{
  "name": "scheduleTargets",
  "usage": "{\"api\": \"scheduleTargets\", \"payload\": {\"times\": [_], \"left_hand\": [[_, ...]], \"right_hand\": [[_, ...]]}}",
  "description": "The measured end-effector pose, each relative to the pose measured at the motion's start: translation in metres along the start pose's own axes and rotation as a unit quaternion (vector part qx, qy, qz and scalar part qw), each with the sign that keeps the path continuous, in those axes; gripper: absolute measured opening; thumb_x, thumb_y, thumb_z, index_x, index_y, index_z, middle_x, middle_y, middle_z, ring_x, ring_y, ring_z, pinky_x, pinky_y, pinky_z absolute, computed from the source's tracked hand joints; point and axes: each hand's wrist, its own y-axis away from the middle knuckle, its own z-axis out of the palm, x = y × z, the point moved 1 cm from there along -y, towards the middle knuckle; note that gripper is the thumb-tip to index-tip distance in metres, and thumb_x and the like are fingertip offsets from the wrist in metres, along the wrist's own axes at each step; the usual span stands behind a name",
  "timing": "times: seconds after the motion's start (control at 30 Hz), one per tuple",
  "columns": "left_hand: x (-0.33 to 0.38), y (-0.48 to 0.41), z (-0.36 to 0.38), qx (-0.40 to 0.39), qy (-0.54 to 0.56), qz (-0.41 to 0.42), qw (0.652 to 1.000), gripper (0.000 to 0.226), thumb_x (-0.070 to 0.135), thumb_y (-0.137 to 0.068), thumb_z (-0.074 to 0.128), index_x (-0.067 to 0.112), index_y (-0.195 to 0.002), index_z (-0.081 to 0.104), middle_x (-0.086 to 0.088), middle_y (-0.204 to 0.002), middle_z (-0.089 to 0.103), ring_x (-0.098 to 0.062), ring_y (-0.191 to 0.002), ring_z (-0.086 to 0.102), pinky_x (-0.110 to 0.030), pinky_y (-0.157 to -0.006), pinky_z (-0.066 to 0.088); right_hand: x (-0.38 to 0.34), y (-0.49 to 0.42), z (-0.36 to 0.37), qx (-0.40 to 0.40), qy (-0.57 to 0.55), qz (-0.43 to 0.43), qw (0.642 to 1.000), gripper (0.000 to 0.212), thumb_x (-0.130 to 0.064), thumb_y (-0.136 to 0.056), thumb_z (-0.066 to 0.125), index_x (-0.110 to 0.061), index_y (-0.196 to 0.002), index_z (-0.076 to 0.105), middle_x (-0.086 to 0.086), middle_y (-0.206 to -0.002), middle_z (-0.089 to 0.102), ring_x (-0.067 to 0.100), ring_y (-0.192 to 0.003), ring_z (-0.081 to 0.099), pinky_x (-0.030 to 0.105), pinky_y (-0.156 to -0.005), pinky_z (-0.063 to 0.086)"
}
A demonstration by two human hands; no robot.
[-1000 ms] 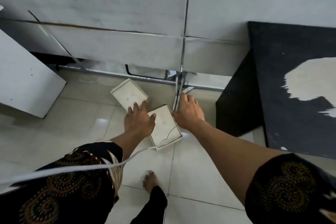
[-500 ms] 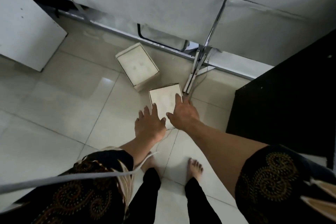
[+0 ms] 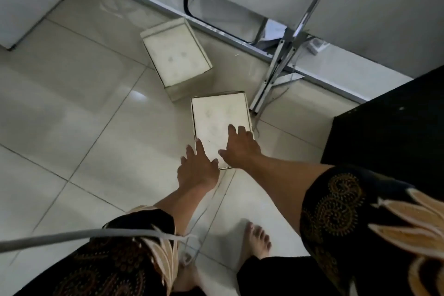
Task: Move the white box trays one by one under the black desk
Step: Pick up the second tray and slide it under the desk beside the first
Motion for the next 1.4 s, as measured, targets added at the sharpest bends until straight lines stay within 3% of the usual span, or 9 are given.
{"api": "scheduleTargets", "payload": {"times": [0.27, 0.47, 0.7, 0.8, 0.9, 1.03, 1.1, 1.27, 1.4], "left_hand": [[-0.04, -0.094, 0.086, 0.038, 0.058, -0.041, 0.997, 0.082, 0.048, -0.098, 0.042, 0.013, -0.156, -0.004, -0.018, -0.163, 0.007, -0.043, -0.141, 0.03, -0.048, -0.111, 0.031], [-0.066, -0.141, 0.136, 0.131, 0.059, -0.064, 0.988, 0.07, 0.043, -0.103, 0.03, 0.003, -0.155, 0.005, -0.026, -0.142, 0.045, -0.043, -0.119, 0.053, -0.046, -0.098, 0.043], [-0.078, -0.171, 0.13, 0.185, 0.082, -0.011, 0.979, 0.033, 0.029, -0.1, 0.037, 0.003, -0.113, 0.053, -0.022, -0.107, 0.067, -0.04, -0.1, 0.063, -0.039, -0.081, 0.047], [-0.095, -0.199, 0.085, 0.202, 0.098, -0.075, 0.972, 0.047, 0.045, -0.097, 0.044, 0.002, -0.108, 0.061, -0.022, -0.11, 0.069, -0.04, -0.106, 0.064, -0.039, -0.086, 0.05], [-0.106, -0.226, 0.046, 0.234, 0.217, -0.152, 0.936, 0.062, 0.05, -0.089, 0.061, -0.001, -0.124, 0.054, -0.024, -0.127, 0.06, -0.04, -0.117, 0.057, -0.041, -0.092, 0.048], [-0.104, -0.216, 0.065, 0.171, 0.365, -0.21, 0.891, 0.11, 0.045, -0.076, 0.078, 0.012, -0.153, 0.008, -0.022, -0.153, 0.027, -0.042, -0.133, 0.04, -0.055, -0.102, 0.044], [-0.104, -0.2, 0.097, 0.126, 0.405, -0.21, 0.881, 0.12, 0.048, -0.073, 0.08, 0.012, -0.154, -0.001, -0.021, -0.154, 0.028, -0.042, -0.133, 0.042, -0.056, -0.098, 0.049], [-0.102, -0.172, 0.133, 0.012, 0.473, -0.212, 0.855, 0.11, 0.056, -0.066, 0.082, 0.008, -0.143, 0.019, -0.02, -0.13, 0.054, -0.036, -0.106, 0.061, -0.05, -0.077, 0.059], [-0.106, -0.159, 0.123, -0.089, 0.438, -0.173, 0.878, 0.1, 0.044, -0.066, 0.088, 0.007, -0.138, 0.028, -0.017, -0.115, 0.055, -0.033, -0.078, 0.066, -0.045, -0.062, 0.062]], "right_hand": [[-0.003, -0.136, 0.029, 0.05, 0.066, -0.017, 0.996, 0.086, -0.056, -0.092, 0.057, -0.026, -0.157, 0.01, 0.014, -0.165, 0.0, 0.042, -0.148, 0.01, 0.062, -0.112, 0.024], [0.025, -0.199, 0.045, 0.079, 0.062, 0.012, 0.995, 0.099, -0.074, -0.082, 0.057, -0.038, -0.157, 0.004, 0.008, -0.163, -0.027, 0.048, -0.148, -0.01, 0.073, -0.111, 0.012], [0.034, -0.214, 0.038, 0.107, 0.03, -0.014, 0.994, 0.103, -0.077, -0.075, 0.06, -0.035, -0.156, 0.012, 0.009, -0.165, 0.001, 0.046, -0.147, 0.002, 0.07, -0.11, 0.022], [0.041, -0.208, 0.043, 0.134, 0.007, 0.033, 0.99, 0.101, -0.077, -0.073, 0.063, -0.031, -0.152, 0.021, 0.012, -0.161, 0.013, 0.048, -0.144, 0.013, 0.068, -0.11, 0.023], [0.04, -0.203, 0.057, 0.162, -0.014, 0.112, 0.98, 0.105, -0.08, -0.067, 0.065, -0.024, -0.148, 0.028, 0.017, -0.154, 0.024, 0.049, -0.137, 0.024, 0.071, -0.108, 0.02], [0.04, -0.197, 0.07, 0.16, -0.045, 0.165, 0.972, 0.116, -0.086, -0.058, 0.064, -0.019, -0.146, 0.028, 0.019, -0.147, 0.028, 0.045, -0.132, 0.028, 0.067, -0.102, 0.034], [0.039, -0.192, 0.071, 0.148, -0.055, 0.182, 0.97, 0.12, -0.089, -0.055, 0.063, -0.017, -0.145, 0.028, 0.019, -0.144, 0.029, 0.042, -0.13, 0.029, 0.058, -0.095, 0.04], [0.035, -0.188, 0.074, 0.137, -0.045, 0.194, 0.97, 0.123, -0.091, -0.056, 0.06, -0.014, -0.145, 0.027, 0.02, -0.143, 0.03, 0.041, -0.129, 0.031, 0.051, -0.091, 0.043], [0.035, -0.191, 0.07, 0.108, -0.023, 0.199, 0.974, 0.128, -0.095, -0.052, 0.057, -0.015, -0.147, 0.025, 0.021, -0.149, 0.028, 0.042, -0.133, 0.031, 0.049, -0.099, 0.04]]}}
